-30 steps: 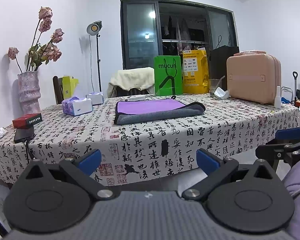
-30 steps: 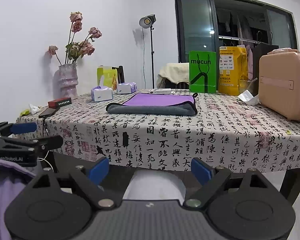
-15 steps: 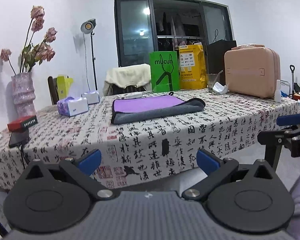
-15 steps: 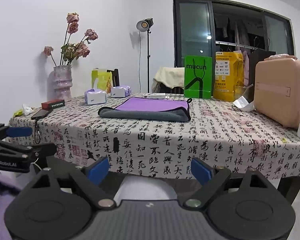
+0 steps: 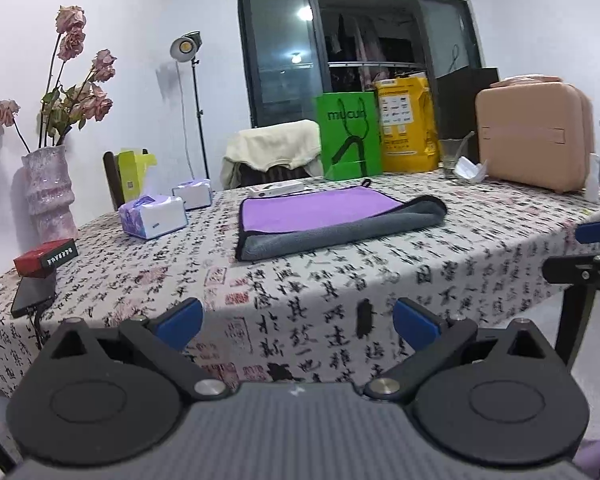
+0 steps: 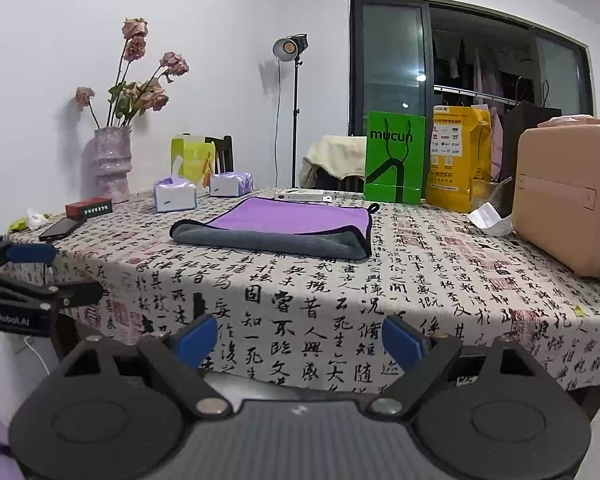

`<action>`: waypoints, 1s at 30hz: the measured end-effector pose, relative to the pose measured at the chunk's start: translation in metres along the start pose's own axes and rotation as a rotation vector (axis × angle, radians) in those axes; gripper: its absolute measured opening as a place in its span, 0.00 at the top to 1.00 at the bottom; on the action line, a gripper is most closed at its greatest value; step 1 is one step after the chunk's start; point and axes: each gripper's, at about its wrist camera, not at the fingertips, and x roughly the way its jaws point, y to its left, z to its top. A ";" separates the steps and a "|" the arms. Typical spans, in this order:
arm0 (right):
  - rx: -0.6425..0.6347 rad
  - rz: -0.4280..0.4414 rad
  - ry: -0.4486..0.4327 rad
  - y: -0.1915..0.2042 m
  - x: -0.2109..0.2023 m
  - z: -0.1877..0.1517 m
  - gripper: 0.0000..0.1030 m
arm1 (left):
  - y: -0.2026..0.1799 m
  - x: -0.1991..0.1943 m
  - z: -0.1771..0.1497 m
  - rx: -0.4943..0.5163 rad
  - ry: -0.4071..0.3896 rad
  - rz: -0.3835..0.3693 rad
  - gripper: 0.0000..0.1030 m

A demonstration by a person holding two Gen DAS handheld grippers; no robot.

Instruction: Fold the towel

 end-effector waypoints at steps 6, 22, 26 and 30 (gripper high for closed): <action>0.020 0.008 0.007 -0.016 0.024 0.012 0.13 | 0.005 0.026 0.014 -0.020 0.025 0.023 0.00; 0.029 0.017 0.039 -0.039 0.094 0.053 0.13 | 0.032 0.103 0.051 -0.075 0.092 0.077 0.00; 0.016 0.013 0.059 -0.045 0.119 0.063 0.13 | 0.040 0.127 0.062 -0.089 0.106 0.062 0.00; 0.012 0.023 0.075 -0.051 0.144 0.074 0.14 | 0.046 0.153 0.073 -0.086 0.125 0.036 0.07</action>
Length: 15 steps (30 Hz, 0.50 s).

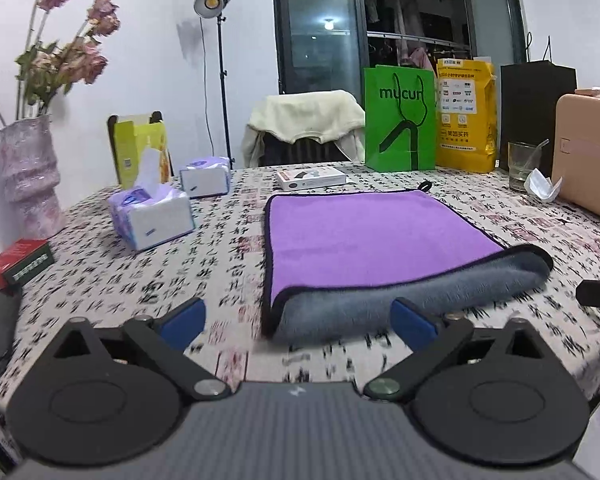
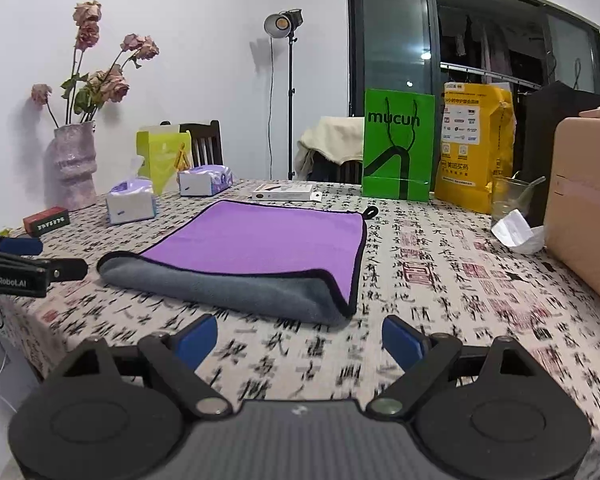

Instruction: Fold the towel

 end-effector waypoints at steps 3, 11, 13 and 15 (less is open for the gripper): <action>-0.005 0.007 0.010 -0.005 0.018 0.010 0.15 | 0.004 0.020 0.009 -0.011 0.040 -0.032 0.25; 0.024 0.044 0.061 -0.020 0.067 0.031 0.29 | 0.010 0.061 0.011 -0.004 0.166 -0.081 0.51; 0.028 0.057 0.081 -0.023 0.076 0.031 0.37 | 0.012 0.064 0.010 -0.007 0.178 -0.093 0.48; 0.040 0.074 0.108 -0.025 0.085 0.031 0.41 | 0.013 0.068 0.011 -0.002 0.184 -0.102 0.48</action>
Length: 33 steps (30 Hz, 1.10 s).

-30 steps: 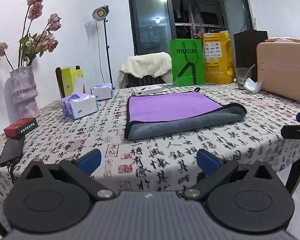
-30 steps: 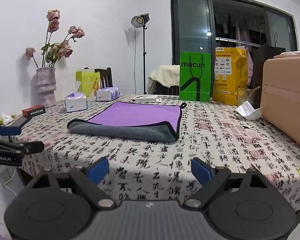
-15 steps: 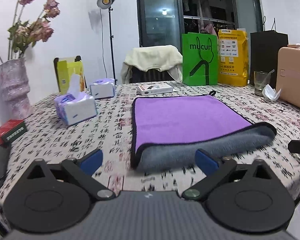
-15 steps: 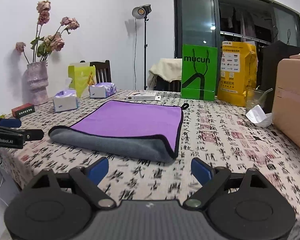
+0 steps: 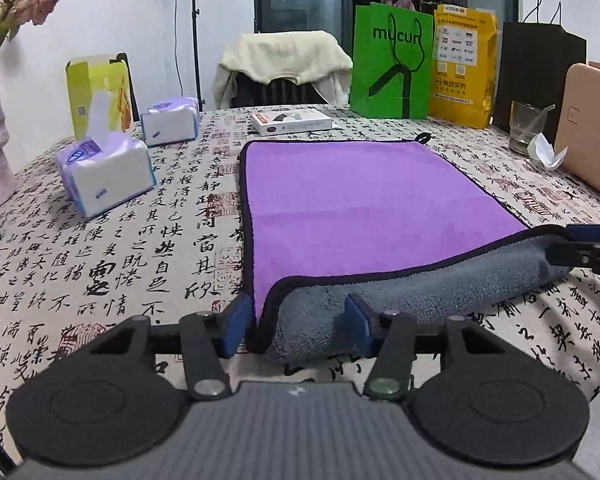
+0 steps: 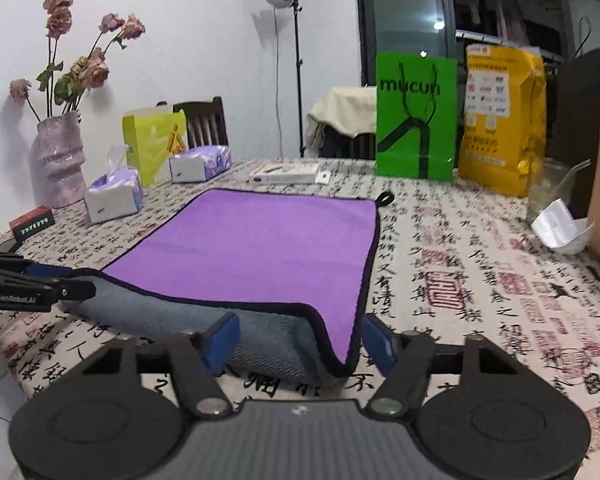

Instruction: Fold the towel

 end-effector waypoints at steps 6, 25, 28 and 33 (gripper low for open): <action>-0.017 0.022 0.043 0.001 0.015 -0.001 0.89 | -0.002 0.002 0.003 0.038 0.003 0.019 0.93; -0.127 0.013 -0.022 -0.012 0.036 0.048 0.95 | 0.007 0.021 0.060 0.103 -0.107 0.035 0.94; -0.115 0.023 -0.030 -0.020 0.049 0.060 0.95 | 0.009 0.034 0.070 0.126 -0.123 0.039 0.94; -0.091 0.028 -0.007 -0.034 0.079 0.082 0.95 | 0.020 0.065 0.099 0.103 -0.108 0.010 0.94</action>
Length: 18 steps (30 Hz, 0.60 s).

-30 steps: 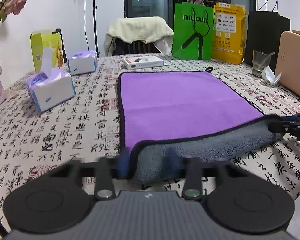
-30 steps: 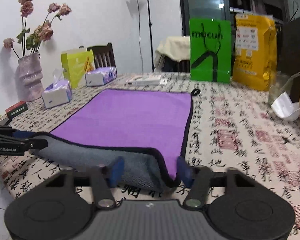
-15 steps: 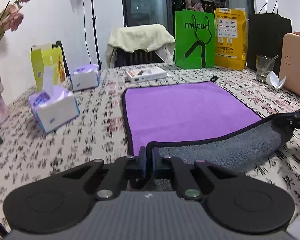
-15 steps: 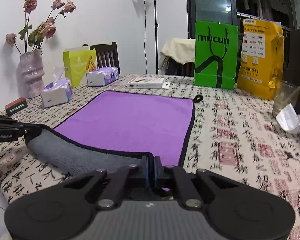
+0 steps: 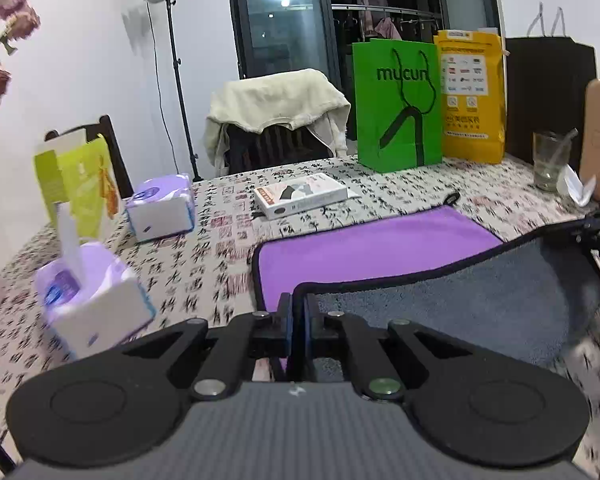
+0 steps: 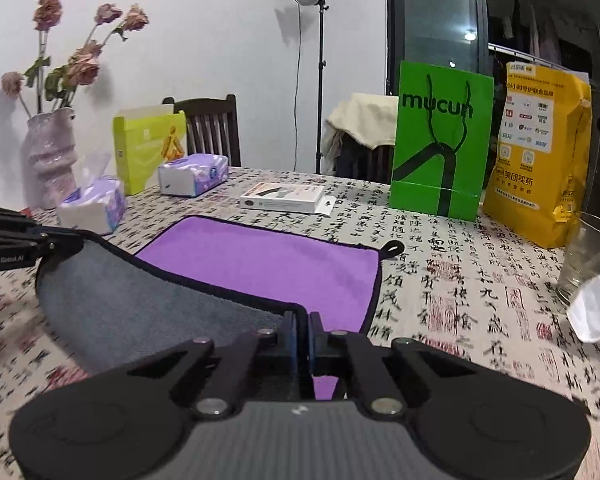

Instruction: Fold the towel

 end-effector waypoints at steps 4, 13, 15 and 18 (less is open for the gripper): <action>0.017 0.008 0.027 -0.017 0.028 0.021 0.95 | 0.016 0.033 0.020 -0.064 0.033 -0.040 0.94; 0.085 0.020 0.082 -0.052 0.100 0.058 0.95 | 0.045 0.117 0.052 -0.150 0.132 -0.060 0.94; 0.113 0.027 0.091 -0.059 0.114 0.063 0.95 | 0.049 0.130 0.056 -0.154 0.140 -0.065 0.94; 0.146 0.024 0.119 -0.070 0.135 0.069 0.95 | 0.054 0.149 0.060 -0.164 0.155 -0.068 0.94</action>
